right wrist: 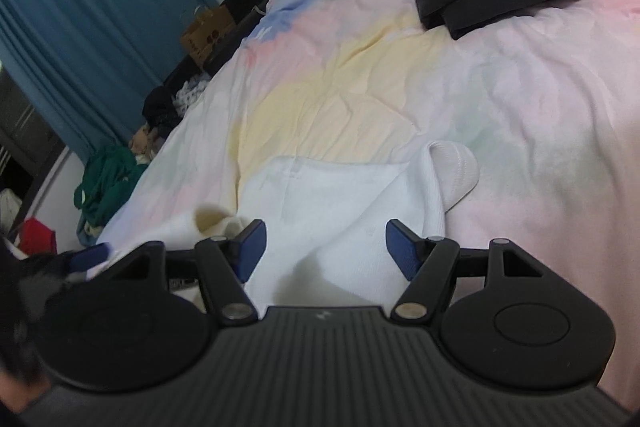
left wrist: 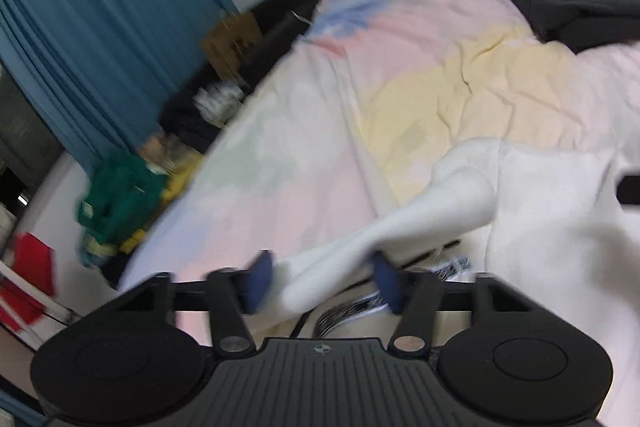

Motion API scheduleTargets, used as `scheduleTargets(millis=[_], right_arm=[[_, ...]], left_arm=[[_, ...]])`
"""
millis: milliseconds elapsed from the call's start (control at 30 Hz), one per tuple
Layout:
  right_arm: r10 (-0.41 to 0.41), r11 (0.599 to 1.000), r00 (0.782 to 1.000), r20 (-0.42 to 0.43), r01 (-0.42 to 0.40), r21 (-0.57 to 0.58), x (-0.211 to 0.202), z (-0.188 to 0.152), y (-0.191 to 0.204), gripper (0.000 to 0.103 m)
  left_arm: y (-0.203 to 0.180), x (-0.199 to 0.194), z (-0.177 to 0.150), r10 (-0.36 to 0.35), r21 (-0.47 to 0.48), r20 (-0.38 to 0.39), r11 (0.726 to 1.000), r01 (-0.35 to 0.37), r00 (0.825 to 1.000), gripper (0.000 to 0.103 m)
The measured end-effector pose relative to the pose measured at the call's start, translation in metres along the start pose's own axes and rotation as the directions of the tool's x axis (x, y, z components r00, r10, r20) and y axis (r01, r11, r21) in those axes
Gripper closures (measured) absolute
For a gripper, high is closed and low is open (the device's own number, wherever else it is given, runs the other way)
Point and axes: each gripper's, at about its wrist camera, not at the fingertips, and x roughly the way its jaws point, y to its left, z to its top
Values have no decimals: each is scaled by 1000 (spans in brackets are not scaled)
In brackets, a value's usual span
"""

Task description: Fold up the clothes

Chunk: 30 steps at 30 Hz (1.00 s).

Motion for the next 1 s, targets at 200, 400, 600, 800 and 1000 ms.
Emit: scheduleTargets(millis=[200,400,600,800,1000], right_arm=[[1,1000,1000,15,-1,8,7,-8,1,34],[8,999,999,50,-7,-33,12,-15,10,34],[52,995,998,27,-49,-88,14,-21,18,34],[114,987,993,-1,-113,-114,13,-26,24,34],[249,958,965,-86,-258,-123,8,-29,35,34]], left_arm=[[28,29,33,12,-93,-9,996,-13,1000,99],[85,49,48,205,-246,-6,948,-201,979,98],[110,70,-1,210,-457,-50,865,-209,976,60],[128,-3,-74,194,-585,-17,793,-167,981,39],[135,-108,-188,173,-597,-54,784,-170,984,35]])
